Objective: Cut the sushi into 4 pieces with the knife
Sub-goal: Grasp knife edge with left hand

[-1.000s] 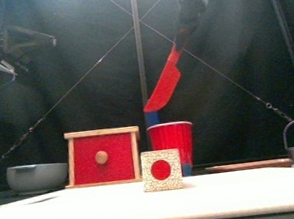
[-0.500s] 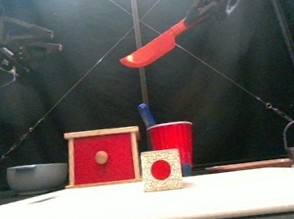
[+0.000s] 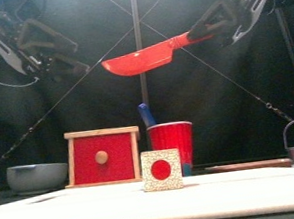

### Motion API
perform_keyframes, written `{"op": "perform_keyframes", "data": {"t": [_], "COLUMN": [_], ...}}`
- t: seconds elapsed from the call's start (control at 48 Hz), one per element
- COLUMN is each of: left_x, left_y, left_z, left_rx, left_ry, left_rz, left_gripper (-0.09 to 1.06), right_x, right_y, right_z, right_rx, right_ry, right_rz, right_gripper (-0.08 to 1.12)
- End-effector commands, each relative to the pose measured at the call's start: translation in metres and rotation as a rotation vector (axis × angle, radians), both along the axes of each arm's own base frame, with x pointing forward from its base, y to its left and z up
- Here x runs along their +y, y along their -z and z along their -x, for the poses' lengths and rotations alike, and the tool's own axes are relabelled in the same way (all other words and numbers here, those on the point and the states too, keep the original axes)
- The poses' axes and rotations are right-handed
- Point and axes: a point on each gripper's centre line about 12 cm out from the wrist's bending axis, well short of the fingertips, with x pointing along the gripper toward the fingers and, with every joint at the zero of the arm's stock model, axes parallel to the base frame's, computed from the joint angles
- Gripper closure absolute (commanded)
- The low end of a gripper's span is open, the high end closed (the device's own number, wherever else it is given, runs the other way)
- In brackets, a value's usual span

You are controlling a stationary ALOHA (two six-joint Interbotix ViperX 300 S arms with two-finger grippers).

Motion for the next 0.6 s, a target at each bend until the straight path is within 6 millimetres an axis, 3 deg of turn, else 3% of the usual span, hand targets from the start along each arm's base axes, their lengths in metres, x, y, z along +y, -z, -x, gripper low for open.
{"op": "perform_keyframes", "data": {"t": [0.021, 0.604], "left_x": [0.000, 0.000], "left_y": [-0.004, 0.028], "left_z": [-0.017, -0.054], "left_rx": [0.014, 0.132], "left_ry": [-0.004, -0.017], "left_rz": [0.007, 0.015], "left_gripper": [0.00, 0.01], "right_x": [0.002, 0.002], "right_y": [0.000, 0.005], "right_z": [-0.008, -0.024], "right_rx": [-0.012, 0.010], "right_ry": [-0.008, -0.015], "right_rz": [-0.004, 0.005], "right_gripper": [0.84, 0.84]}}
